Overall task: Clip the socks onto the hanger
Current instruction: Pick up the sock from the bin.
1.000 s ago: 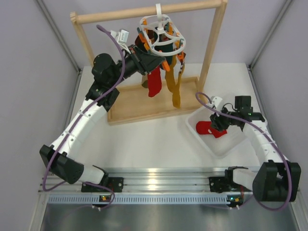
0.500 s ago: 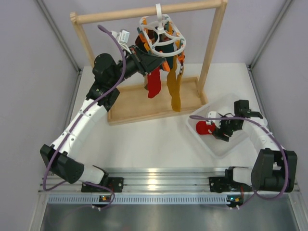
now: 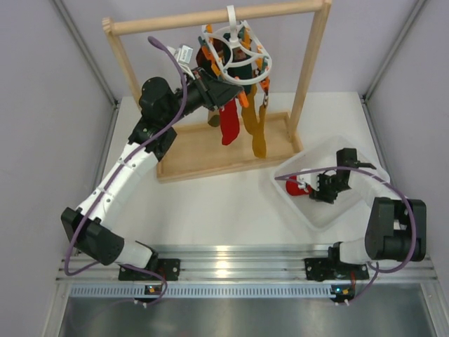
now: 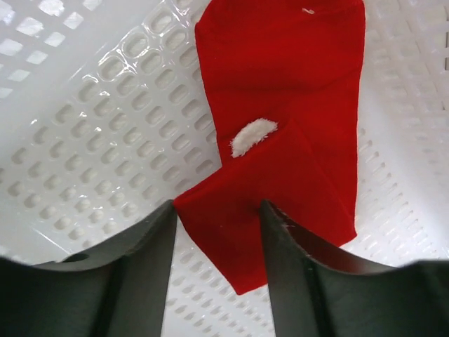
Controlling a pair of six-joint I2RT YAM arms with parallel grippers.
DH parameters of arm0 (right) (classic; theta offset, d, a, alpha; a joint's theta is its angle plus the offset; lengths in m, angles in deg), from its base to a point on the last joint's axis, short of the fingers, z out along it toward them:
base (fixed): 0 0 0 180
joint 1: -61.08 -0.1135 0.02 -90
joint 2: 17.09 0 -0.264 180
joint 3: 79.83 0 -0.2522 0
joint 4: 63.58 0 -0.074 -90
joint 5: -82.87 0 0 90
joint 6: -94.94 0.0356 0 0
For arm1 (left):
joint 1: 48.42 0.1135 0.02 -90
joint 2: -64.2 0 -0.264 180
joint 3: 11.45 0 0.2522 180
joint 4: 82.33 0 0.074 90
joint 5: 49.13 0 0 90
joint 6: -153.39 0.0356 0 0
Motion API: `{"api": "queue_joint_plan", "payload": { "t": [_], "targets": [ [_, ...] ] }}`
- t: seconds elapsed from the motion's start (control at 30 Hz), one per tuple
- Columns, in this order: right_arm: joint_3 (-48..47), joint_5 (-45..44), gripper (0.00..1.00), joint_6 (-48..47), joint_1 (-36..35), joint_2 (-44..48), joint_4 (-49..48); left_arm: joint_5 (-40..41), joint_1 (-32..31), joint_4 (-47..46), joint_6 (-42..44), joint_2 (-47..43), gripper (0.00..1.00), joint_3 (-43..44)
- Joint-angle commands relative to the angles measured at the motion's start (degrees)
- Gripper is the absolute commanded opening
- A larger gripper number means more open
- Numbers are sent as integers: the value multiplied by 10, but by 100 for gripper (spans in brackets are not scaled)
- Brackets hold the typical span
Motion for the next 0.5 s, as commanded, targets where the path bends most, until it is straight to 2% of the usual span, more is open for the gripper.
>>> {"api": "queue_joint_plan", "payload": {
  "t": [0.0, 0.13, 0.17, 0.27, 0.37, 0.47],
  "targets": [
    [-3, 12, 46, -21, 1, -10, -35, 34, 6, -10, 7, 7, 0, 19],
    [-2, 14, 27, -22, 1, -15, -29, 33, 6, -10, 6, 8, 0, 22],
    [-2, 18, 19, -23, 1, -12, -25, 33, 6, -10, 6, 8, 0, 22],
    [-4, 25, 6, -28, 1, 7, 1, 31, 7, -10, 6, 7, 0, 19],
    [-11, 38, 0, -27, 2, 36, 36, 31, 6, -10, 7, 4, 0, 15],
    [-36, 66, 0, 10, 8, 69, 63, 28, 6, -10, 7, 3, 0, 15]
  ]
}}
